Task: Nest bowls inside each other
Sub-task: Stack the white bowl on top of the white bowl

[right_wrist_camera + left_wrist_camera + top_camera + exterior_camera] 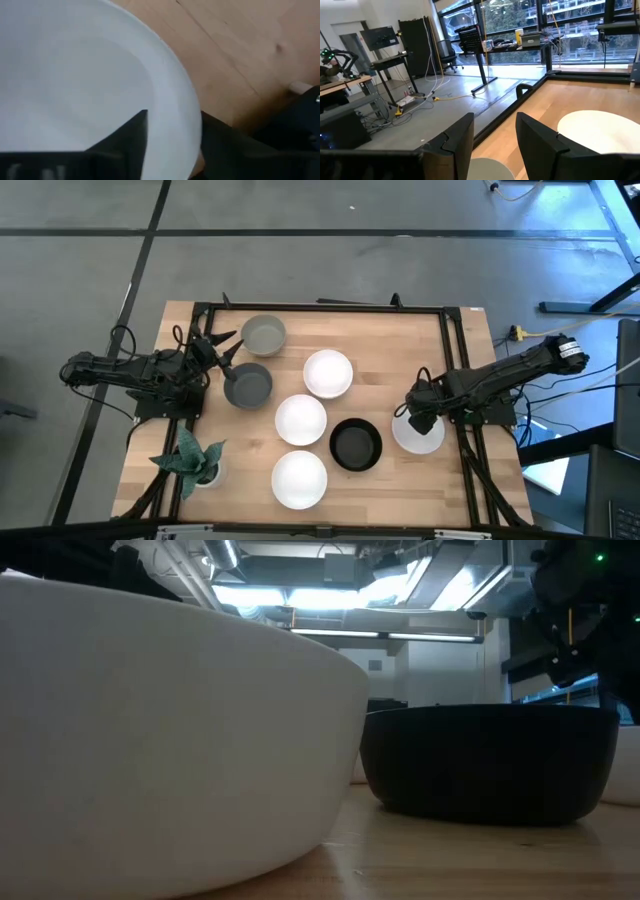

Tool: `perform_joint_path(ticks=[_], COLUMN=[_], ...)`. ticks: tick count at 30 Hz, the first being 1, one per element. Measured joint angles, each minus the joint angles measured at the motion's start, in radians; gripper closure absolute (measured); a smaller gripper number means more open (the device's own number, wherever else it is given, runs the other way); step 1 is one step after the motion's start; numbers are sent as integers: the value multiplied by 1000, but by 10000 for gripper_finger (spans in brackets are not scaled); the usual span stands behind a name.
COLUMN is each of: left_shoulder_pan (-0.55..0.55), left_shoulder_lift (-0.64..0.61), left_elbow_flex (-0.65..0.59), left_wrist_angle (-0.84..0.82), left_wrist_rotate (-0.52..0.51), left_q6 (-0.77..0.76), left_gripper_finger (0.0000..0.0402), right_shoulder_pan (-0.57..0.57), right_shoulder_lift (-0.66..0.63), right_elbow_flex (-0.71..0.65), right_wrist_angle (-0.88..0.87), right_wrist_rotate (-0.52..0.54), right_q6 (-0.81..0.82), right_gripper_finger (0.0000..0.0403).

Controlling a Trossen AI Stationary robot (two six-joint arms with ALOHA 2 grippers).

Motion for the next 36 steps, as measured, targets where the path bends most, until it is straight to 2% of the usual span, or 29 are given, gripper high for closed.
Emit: perform_joint_path(ticks=[7, 9, 17, 26, 36], left_shoulder_pan=[0, 0, 0, 0, 0], left_shoulder_lift=[0, 0, 0, 0, 0], left_elbow_flex=[0, 0, 0, 0, 0], left_wrist_angle=[0, 0, 0, 0, 0], left_wrist_rotate=[0, 0, 0, 0, 0], left_q6=[-1, -1, -1, -1, 0], left_gripper_finger=[260, 260, 260, 260, 260], right_shoulder_pan=[0, 0, -20, -105, -227], right_shoulder_lift=[0, -2, -1, 0, 13], right_elbow_flex=[0, 1, 33, 194, 407], right_wrist_angle=[10, 13, 13, -6, -83], right_wrist_rotate=[-5, -14, -68, -52, 50], right_q6=[-1, -9, -36, -150, -317], right_gripper_finger=[369, 391, 396, 397, 399])
